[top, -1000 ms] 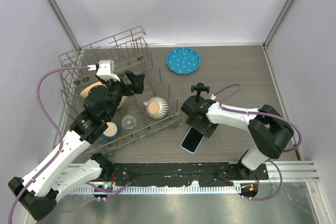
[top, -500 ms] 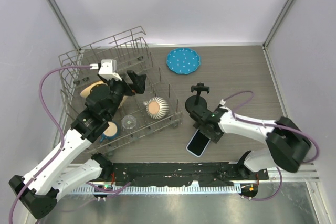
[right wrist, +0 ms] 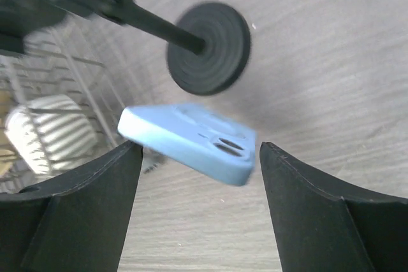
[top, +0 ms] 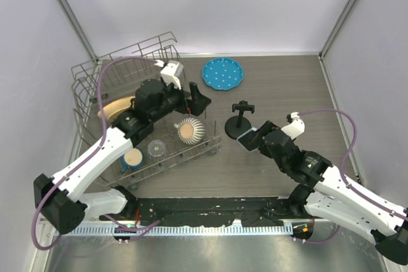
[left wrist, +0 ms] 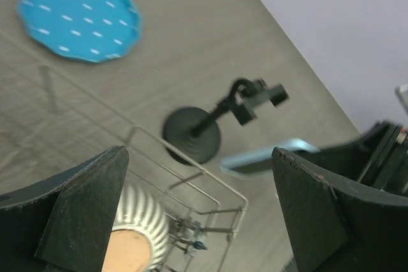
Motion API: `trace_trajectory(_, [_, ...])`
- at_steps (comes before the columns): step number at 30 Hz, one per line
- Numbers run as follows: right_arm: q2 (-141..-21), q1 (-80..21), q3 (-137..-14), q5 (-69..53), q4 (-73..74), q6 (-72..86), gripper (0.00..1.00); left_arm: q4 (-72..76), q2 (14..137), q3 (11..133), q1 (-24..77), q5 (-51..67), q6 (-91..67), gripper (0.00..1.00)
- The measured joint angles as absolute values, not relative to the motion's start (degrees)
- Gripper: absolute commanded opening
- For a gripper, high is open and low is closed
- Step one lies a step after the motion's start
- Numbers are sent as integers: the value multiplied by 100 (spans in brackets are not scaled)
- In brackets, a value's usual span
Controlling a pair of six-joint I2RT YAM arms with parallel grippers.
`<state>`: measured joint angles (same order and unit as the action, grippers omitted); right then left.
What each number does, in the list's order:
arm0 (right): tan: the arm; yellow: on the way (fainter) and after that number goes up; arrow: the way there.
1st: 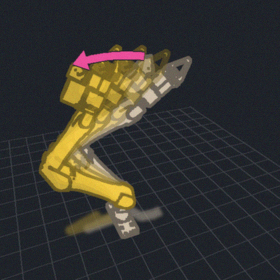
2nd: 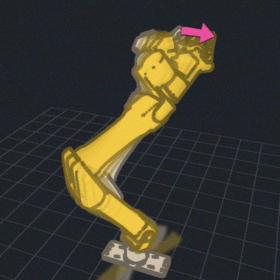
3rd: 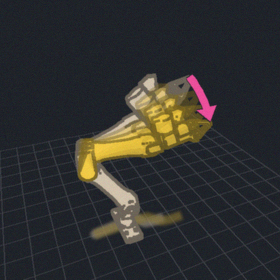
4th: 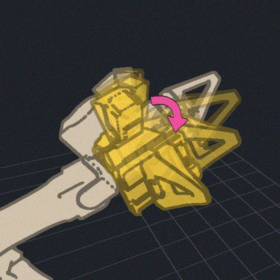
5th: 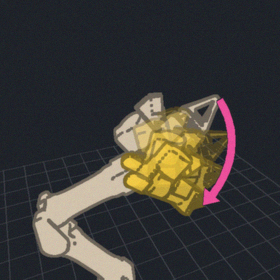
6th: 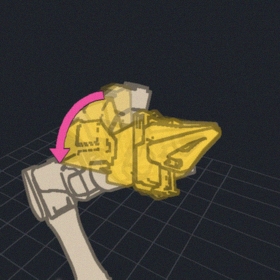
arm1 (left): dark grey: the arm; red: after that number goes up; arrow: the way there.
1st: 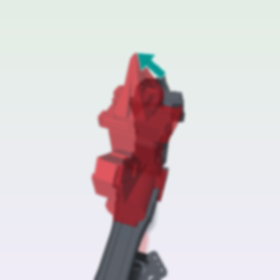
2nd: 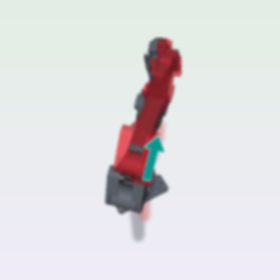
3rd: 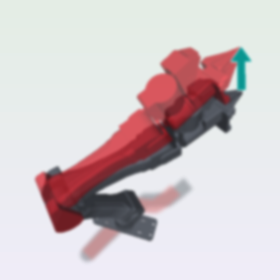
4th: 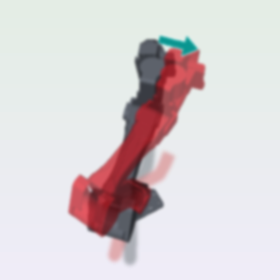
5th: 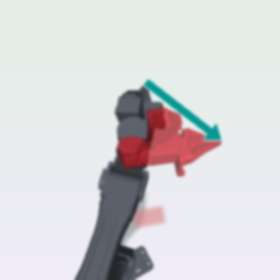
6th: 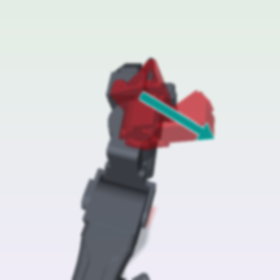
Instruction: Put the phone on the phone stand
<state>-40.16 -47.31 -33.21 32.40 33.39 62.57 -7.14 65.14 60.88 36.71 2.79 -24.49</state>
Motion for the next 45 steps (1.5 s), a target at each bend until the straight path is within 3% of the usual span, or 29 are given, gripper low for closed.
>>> trace_trajectory(4, [-4066, -4729, -3798, 3461, 3159, 5725, 1, -779, 7100, 6235, 3680, 1391, -2567, 95])
trace_trajectory(9, [-4132, -4729, -3922, 3538, 2954, 5494, 1, -934, 7279, 6263, 3758, 1975, -2593, 95])
trace_trajectory(12, [-4211, -4729, -3920, 3544, 2969, 5393, 30, -934, 7218, 6267, 3800, 2049, -2593, 95])
trace_trajectory(13, [-4246, -4729, -3920, 3546, 3000, 5384, 48, -932, 7185, 6267, 3811, 2053, -2593, 95])
trace_trajectory(14, [-4287, -4729, -3920, 3546, 3052, 5393, 55, -932, 7153, 6267, 3815, 2053, -2593, 95])
trace_trajectory(15, [-4327, -4729, -3920, 3551, 3094, 5446, 75, -932, 7107, 6267, 3815, 2047, -2593, 96])
trace_trajectory(16, [-4388, -4729, -3920, 3548, 3170, 5463, 81, -930, 7054, 6267, 3815, 2027, -2591, 96])
trace_trajectory(28, [-5780, -4713, -3953, 2792, 4042, 6195, 84, -923, 6589, 6267, 3815, 1647, -2504, 97])
trace_trajectory(33, [-5457, -4366, -3548, 2735, 4053, 6466, 85, -926, 6587, 6267, 3815, 1588, -2502, 97])
trace_trajectory(38, [-4786, -3312, -2729, 2469, 3774, 6379, 83, -923, 6582, 6267, 3817, 1568, -2497, 97])
trace_trajectory(45, [-4969, -2786, -2429, 2071, 3144, 5874, 82, -926, 6582, 6267, 3820, 1538, -2480, 97])
